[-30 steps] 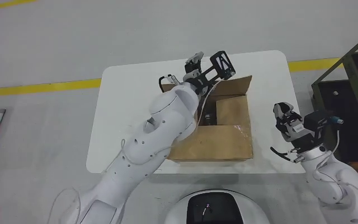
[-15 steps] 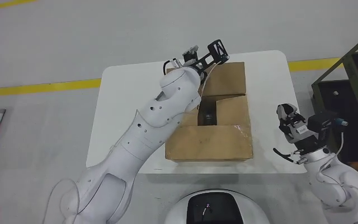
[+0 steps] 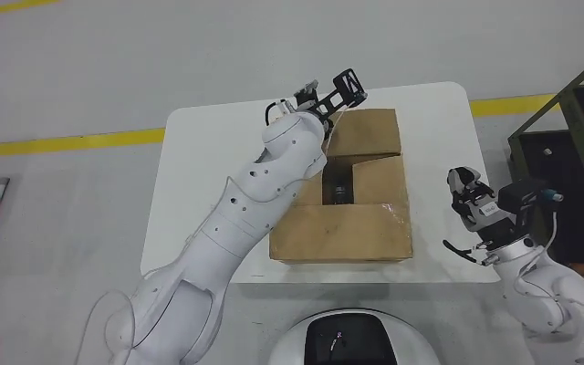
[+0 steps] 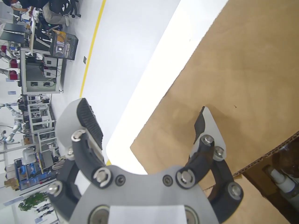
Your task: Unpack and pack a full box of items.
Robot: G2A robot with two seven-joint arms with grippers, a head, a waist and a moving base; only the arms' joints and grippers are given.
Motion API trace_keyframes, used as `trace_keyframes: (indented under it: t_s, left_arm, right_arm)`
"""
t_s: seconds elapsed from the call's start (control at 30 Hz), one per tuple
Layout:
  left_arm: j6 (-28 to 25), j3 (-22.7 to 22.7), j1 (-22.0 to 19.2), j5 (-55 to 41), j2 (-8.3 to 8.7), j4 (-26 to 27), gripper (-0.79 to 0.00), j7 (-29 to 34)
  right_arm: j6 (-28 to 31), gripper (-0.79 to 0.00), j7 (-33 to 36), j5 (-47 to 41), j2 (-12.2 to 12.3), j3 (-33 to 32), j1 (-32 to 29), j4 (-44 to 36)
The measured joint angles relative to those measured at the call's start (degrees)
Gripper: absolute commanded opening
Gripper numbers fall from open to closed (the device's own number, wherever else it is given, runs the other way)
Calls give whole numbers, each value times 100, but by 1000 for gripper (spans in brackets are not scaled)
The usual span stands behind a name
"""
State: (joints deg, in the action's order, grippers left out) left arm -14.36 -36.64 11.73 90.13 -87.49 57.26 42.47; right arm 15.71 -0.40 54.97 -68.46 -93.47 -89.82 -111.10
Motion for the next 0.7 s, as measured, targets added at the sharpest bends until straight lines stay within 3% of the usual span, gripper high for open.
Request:
trace_keyframes:
  t_s: [0.23,0.43,0.53,0.7]
  left_arm:
    - [-63,-111,90,48,-39,69,0,68]
    - [-57,-476,275,112,50,595,0,73]
    - [-92,-833,626,133,186,1216,0,132]
    - [-407,-1623,1662,302,501,2788,0,358]
  right_arm:
    - [33,-785,2,6,-2,17,46,31]
    - [168,-785,-56,-195,0,-73,31,-25]
    - [476,-785,45,-461,15,-142,71,-65]
    - [1318,-785,612,-834,81,-236,157,-67]
